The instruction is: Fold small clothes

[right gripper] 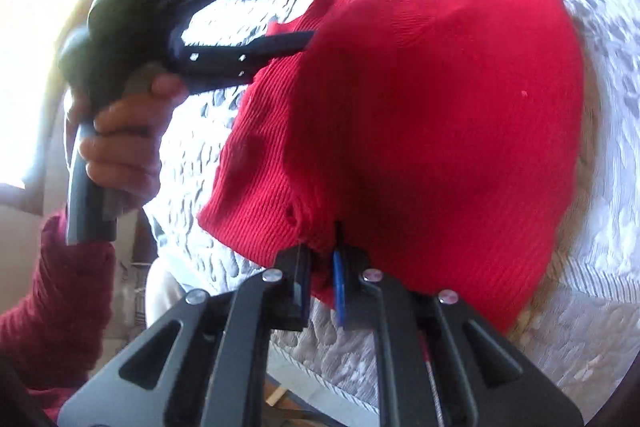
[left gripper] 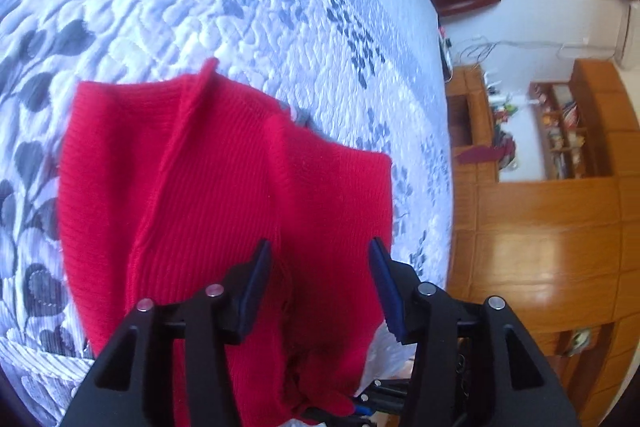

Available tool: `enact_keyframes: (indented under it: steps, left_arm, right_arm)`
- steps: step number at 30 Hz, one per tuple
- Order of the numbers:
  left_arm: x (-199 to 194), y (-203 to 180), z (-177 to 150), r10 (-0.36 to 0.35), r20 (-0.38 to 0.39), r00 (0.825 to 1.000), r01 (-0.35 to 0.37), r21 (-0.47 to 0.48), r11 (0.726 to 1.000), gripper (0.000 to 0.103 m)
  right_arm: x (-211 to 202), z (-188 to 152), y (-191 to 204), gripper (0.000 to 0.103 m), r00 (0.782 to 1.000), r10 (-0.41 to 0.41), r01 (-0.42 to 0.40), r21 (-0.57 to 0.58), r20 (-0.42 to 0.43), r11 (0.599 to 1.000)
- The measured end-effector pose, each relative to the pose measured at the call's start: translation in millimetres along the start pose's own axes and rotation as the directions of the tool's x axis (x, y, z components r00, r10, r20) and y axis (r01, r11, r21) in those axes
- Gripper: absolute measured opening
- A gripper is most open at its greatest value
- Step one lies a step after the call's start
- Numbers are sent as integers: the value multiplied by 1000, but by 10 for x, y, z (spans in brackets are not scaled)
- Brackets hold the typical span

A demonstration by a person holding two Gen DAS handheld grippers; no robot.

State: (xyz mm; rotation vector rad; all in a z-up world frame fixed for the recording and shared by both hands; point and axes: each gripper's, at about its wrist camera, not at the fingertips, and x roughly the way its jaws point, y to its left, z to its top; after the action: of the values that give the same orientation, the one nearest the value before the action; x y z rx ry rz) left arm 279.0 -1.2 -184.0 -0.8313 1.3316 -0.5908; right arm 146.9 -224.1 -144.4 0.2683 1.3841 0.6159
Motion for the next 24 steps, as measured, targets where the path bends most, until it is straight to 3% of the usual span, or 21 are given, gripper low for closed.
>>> enact_keyframes:
  steps: [12,18,20,22,24]
  left_arm:
    - [351,-131,-42,71,-146,987,-67,28,997,62]
    - [559,-115,17,10,-193,981,-16,-33,999,66]
    - [619,-85,60,-10,-200,980,-2,-61,998,62]
    - [679,-64,99,-12,-202,979,-4,-78,997,31]
    - [723,-84,115,2,-193,981,-15,-67,998,19]
  right_arm:
    - [-486,74,94,8,991,75,-72,-32,115,997]
    - [-619,-11,101,8,988,91,-85,-55,127,995]
    - [-643,-38,107,8,986,101,-94,-61,132,994]
    - [-660,-58,93,8,984,109,-101,-63,138,993]
    - [-689,-74,86,8,983,114,-104,-72,146,992]
